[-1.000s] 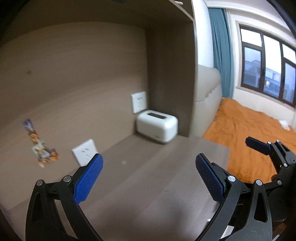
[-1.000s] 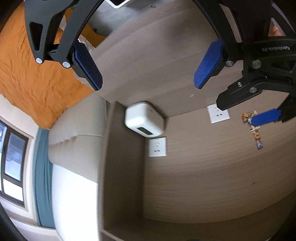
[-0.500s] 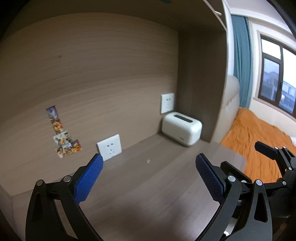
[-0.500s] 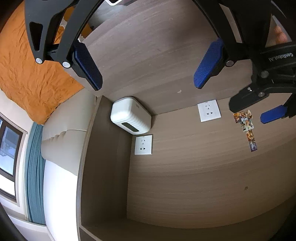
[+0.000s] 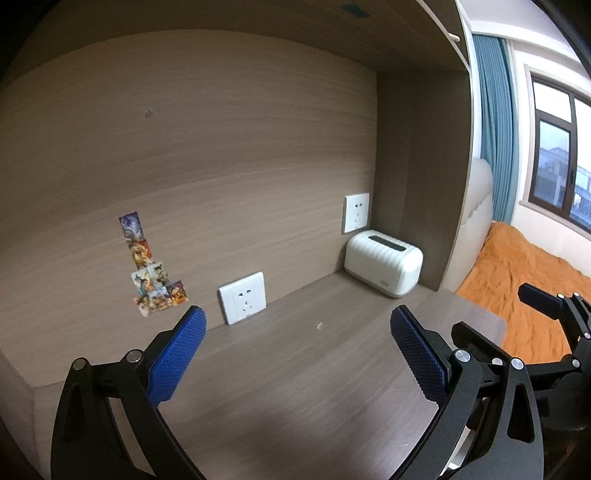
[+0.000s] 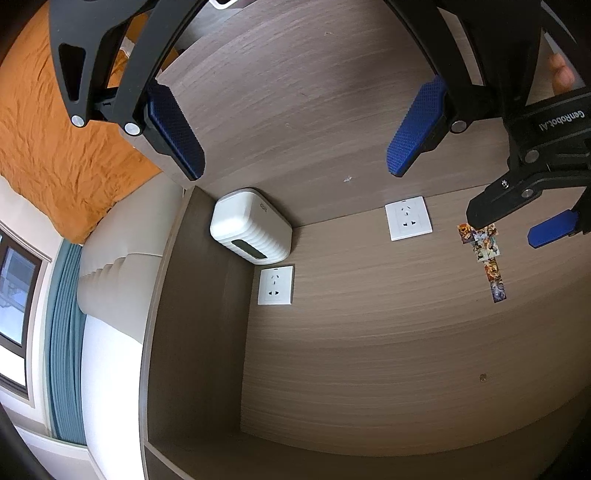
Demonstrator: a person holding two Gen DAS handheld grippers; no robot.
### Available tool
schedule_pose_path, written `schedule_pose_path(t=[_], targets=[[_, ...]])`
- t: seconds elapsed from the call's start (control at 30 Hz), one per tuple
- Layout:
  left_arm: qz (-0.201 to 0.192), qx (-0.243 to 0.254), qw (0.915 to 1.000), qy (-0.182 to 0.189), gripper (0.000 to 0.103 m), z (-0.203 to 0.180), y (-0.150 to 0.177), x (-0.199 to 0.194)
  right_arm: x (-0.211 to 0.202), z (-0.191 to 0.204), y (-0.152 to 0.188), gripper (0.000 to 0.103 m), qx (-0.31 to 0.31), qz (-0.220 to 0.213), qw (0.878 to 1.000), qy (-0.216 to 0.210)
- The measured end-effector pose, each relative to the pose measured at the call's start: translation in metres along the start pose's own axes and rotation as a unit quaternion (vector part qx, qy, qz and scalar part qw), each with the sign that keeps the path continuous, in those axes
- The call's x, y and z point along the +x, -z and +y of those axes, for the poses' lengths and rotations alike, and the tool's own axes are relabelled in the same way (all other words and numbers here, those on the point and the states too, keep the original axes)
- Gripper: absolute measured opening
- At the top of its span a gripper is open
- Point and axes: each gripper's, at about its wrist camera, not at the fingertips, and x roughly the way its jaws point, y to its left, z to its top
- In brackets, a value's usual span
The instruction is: Collect trash
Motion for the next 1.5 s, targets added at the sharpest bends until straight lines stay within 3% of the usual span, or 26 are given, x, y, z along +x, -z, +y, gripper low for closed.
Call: schedule_pose_path(t=[1.27, 1.5], targets=[[0.02, -0.021, 0.9994, -0.021, 0.098, 0.016, 0.001, 0.013, 0.013, 0.014, -0.004, 0.098, -0.007, 0.011, 1.0, -0.016], [0.029, -0.027, 0.9991, -0.012, 0.098, 0.02, 0.001, 0.02, 0.018, 0.017, -0.004, 0.098, -0.011, 0.014, 1.0, -0.018]])
